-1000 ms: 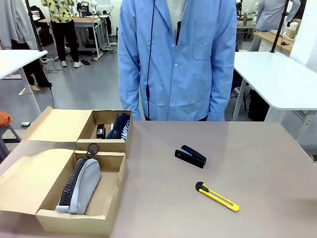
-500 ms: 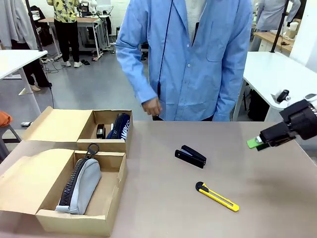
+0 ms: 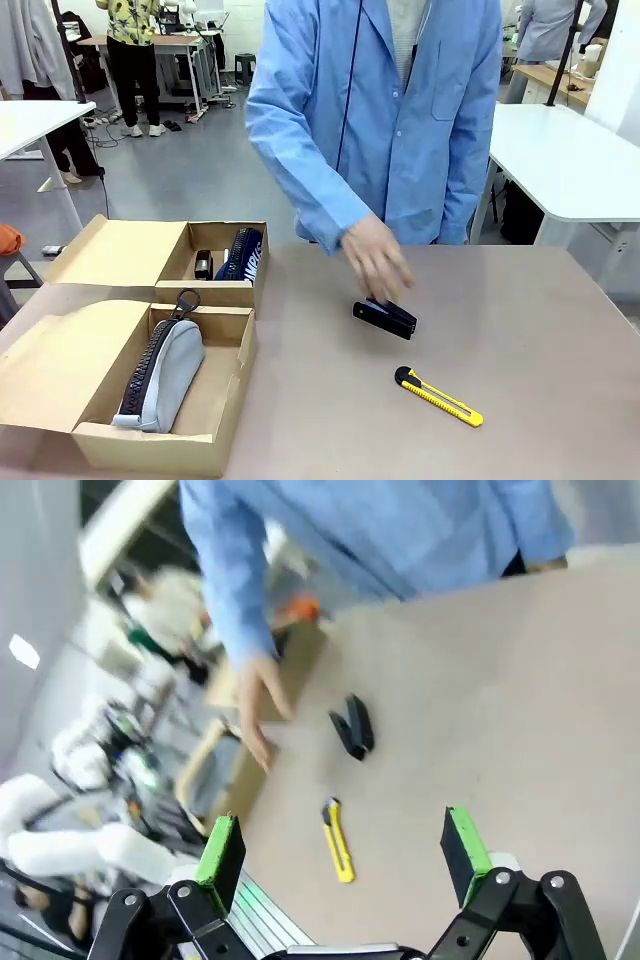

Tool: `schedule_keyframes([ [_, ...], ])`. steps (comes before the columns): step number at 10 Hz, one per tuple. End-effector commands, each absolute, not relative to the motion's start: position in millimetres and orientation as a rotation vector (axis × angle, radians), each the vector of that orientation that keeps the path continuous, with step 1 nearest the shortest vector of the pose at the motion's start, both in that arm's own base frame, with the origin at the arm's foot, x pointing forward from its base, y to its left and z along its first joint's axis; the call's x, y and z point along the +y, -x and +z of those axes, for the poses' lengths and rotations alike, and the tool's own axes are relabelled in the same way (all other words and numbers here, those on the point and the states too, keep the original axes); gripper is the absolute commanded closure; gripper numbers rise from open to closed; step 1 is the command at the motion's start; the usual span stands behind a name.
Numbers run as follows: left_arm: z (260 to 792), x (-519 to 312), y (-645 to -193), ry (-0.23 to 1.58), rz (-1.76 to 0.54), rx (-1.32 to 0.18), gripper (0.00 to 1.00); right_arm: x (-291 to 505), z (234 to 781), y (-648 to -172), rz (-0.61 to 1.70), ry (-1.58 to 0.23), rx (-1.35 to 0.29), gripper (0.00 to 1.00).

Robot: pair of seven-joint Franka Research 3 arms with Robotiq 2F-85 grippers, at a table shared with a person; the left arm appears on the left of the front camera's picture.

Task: Place items inside the box.
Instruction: Pick up a Pencil pouch or Stapler and place it inside the Mailer Box closest to the robot.

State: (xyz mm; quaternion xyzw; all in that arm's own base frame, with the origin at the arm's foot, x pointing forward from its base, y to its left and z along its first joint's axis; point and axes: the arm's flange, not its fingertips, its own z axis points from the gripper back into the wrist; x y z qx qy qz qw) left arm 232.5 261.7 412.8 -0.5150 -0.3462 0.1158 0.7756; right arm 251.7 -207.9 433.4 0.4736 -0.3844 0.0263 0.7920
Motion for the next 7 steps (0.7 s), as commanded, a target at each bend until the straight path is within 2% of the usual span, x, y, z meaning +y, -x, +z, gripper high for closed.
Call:
schedule_keyframes([
  [1,413.3,260.9,-233.3,1.123,0.239,-0.772,0.0,-165.1,441.8,-290.7,0.147,-0.929,-0.737,0.0],
  [7,413.3,260.9,-233.3,1.123,0.239,-0.772,0.0,-165.1,441.8,-290.7,0.147,-0.929,-0.737,0.0],
])
